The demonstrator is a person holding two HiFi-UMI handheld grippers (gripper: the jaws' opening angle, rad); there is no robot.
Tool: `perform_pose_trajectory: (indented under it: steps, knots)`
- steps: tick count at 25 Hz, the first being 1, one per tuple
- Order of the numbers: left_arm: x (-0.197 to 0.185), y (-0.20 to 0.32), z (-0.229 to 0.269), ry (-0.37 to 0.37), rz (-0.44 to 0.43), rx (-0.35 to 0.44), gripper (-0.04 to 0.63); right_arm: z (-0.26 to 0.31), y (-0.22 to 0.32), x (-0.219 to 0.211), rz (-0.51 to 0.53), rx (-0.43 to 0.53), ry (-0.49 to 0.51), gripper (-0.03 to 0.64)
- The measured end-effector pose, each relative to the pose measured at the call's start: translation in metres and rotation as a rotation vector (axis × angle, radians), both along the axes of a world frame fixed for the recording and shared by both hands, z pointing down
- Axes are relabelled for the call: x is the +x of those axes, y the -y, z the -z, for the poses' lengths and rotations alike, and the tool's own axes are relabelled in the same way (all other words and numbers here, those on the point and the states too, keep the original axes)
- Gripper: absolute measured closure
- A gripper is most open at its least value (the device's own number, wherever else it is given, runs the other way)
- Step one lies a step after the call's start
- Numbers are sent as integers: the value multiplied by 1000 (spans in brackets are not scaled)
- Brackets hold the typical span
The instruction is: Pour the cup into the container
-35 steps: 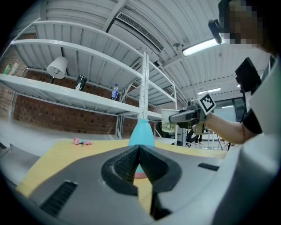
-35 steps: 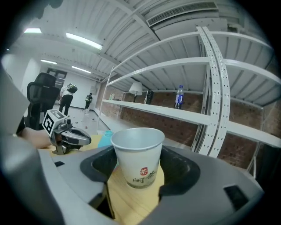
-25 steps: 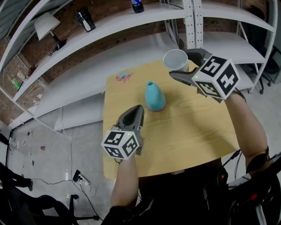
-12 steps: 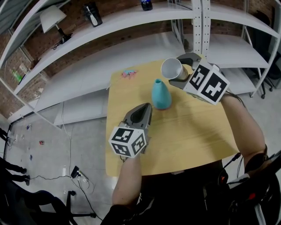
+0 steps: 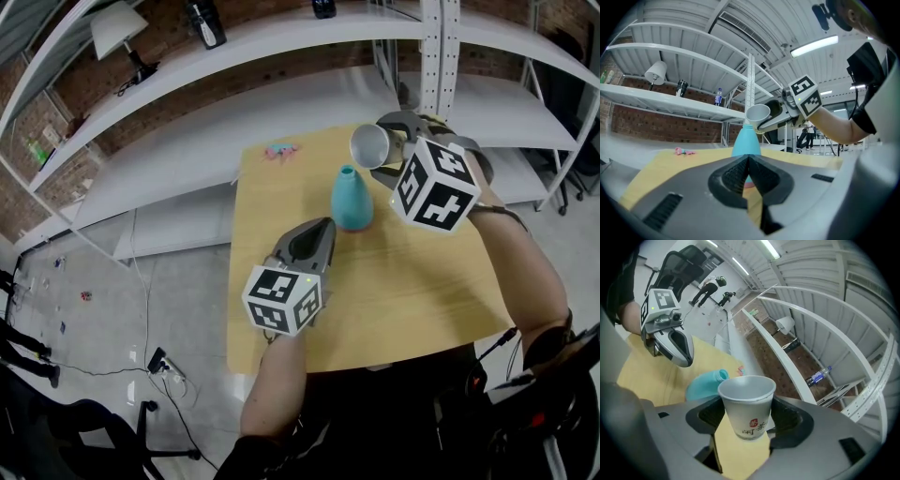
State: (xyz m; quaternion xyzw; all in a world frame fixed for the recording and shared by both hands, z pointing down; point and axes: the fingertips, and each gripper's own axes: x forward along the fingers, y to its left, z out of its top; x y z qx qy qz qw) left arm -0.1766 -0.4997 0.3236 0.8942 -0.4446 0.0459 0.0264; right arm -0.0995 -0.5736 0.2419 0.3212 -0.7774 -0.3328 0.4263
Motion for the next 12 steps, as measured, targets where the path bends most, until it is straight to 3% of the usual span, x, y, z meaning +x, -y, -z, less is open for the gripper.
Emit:
perform_pose_trajectory:
  steps: [5, 12]
  knots:
    - [2, 1, -1, 3, -5, -1, 596, 4, 1, -4, 1, 70, -83, 307]
    - [3, 0, -2, 2, -16, -2, 597, 3, 5, -9, 2, 92, -137, 307]
